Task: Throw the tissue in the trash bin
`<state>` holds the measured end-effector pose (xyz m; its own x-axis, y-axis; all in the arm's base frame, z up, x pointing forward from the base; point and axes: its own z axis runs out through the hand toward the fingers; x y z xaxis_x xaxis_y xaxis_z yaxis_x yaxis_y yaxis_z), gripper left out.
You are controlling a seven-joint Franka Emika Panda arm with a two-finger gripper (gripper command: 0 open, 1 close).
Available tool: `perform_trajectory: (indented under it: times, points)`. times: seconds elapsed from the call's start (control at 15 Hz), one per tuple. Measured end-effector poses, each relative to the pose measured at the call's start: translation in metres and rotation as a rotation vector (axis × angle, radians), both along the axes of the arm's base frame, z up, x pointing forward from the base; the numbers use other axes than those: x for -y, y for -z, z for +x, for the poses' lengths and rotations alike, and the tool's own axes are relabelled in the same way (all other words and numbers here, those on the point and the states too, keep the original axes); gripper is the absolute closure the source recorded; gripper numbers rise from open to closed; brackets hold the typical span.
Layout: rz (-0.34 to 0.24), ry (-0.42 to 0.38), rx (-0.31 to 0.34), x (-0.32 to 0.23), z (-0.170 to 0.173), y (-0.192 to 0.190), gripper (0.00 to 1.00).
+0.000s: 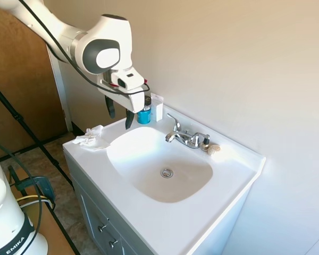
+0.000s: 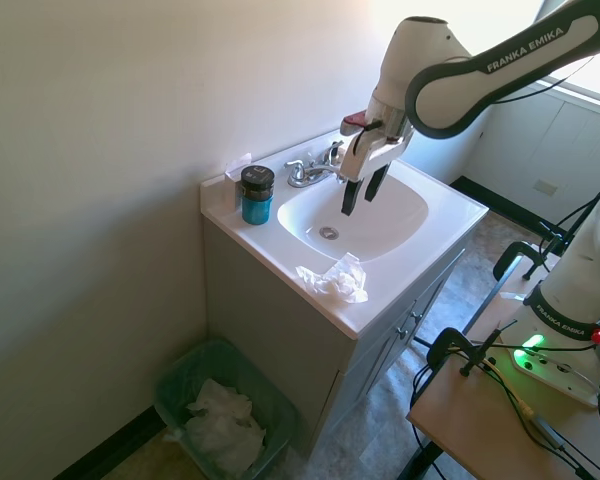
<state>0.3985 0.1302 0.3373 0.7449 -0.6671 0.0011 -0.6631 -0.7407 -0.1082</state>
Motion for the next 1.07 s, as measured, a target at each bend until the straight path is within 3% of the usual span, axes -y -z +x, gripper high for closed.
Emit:
perform_trajectory:
  times: [0.53,1.0,1.07]
  points:
    - [-0.028,-0.036,-0.022,-0.068,-0.043,0.064,0.00]
    - [-0.081,-0.032,-0.071,-0.081,-0.054,0.101,0.00]
    - [-0.085,-0.032,-0.074,-0.083,-0.054,0.104,1.00]
